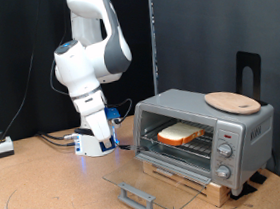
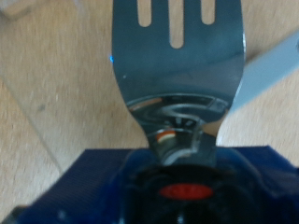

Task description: Make a piece of toast with the oven

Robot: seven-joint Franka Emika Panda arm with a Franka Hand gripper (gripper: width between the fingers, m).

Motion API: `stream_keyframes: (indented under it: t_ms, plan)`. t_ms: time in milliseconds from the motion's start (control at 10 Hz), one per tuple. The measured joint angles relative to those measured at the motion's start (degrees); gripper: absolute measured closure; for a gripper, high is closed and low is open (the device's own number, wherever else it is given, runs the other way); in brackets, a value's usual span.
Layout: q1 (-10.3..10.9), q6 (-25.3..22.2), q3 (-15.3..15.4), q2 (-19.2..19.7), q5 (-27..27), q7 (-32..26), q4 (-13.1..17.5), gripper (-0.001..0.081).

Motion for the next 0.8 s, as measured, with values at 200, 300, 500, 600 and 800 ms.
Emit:
stream_keyframes:
  t_ms: [200, 300, 500, 600, 800]
  plan:
    - [1.8, -4.1, -1.6, -3.2, 6.9, -5.6, 0.3, 0.0387]
    - [2.3, -6.3, -2.2, -5.4, 8.9, -7.0, 0.5, 0.0387]
    - [2.8, -9.1, -2.4, -9.5, 10.8, -7.1, 0.8, 0.0387]
    - [2.8, -10.8, -2.2, -11.6, 10.7, -6.1, 1.1, 0.0387]
    - [2.8, -14.4, -1.2, -15.2, 8.9, -1.6, 2.2, 0.0387]
